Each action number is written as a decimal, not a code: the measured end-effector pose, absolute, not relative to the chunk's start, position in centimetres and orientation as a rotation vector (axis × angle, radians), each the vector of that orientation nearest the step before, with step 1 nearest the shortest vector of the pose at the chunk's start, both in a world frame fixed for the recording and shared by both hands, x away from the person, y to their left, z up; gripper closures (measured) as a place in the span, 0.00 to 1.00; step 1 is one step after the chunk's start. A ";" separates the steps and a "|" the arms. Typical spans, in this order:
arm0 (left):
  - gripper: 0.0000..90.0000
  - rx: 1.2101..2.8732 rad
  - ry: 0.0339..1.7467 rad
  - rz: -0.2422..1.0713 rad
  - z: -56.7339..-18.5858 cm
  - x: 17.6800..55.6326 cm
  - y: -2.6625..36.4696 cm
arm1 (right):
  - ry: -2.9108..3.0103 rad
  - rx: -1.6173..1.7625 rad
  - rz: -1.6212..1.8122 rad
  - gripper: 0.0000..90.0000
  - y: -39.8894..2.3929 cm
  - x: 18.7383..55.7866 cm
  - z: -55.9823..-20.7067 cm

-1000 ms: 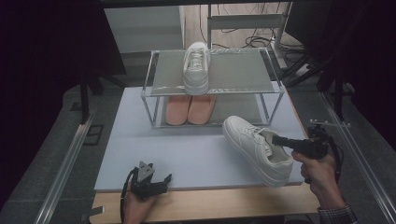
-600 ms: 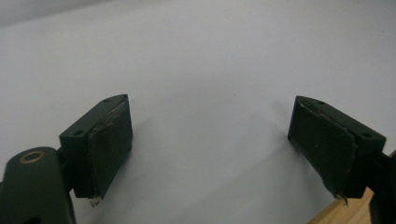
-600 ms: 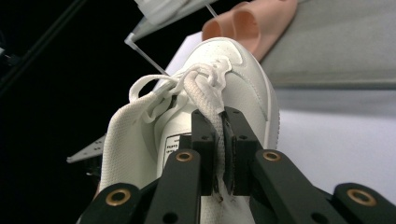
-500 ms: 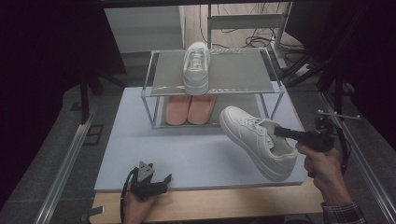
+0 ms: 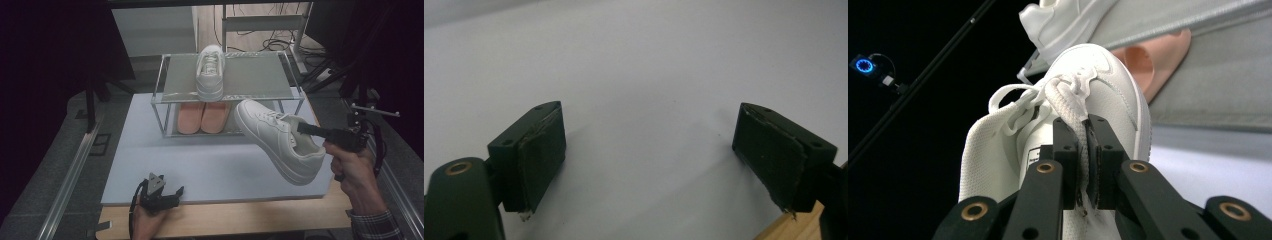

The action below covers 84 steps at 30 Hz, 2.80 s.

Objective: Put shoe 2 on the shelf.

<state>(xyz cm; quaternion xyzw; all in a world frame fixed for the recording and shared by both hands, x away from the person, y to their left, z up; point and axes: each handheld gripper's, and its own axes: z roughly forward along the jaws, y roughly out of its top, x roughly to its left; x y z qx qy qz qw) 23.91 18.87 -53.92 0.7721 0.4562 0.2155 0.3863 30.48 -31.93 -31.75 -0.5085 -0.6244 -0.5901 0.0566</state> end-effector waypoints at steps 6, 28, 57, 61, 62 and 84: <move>0.15 1.966 1.161 0.549 -53.9 23.9 18.9 | -1.890 -1.571 -1.825 0.94 -31.3 31.1 -30.3; 0.15 1.965 1.162 0.548 -53.9 23.9 18.9 | -1.829 -1.750 -1.881 0.94 -28.5 36.4 -29.1; 0.15 1.967 1.161 0.547 -53.9 23.9 18.9 | -1.798 -1.944 -1.872 0.94 -25.3 42.1 -29.5; 0.15 1.967 1.161 0.547 -53.9 23.9 18.9 | -1.798 -1.964 -1.867 0.94 -24.6 43.0 -29.5; 0.15 1.967 1.161 0.547 -53.9 23.9 18.9 | -1.796 -1.971 -1.870 0.94 -24.4 43.2 -29.6; 0.16 1.968 1.158 0.549 -53.9 23.9 18.9 | -1.914 -1.886 -1.963 0.64 -23.5 44.3 -28.3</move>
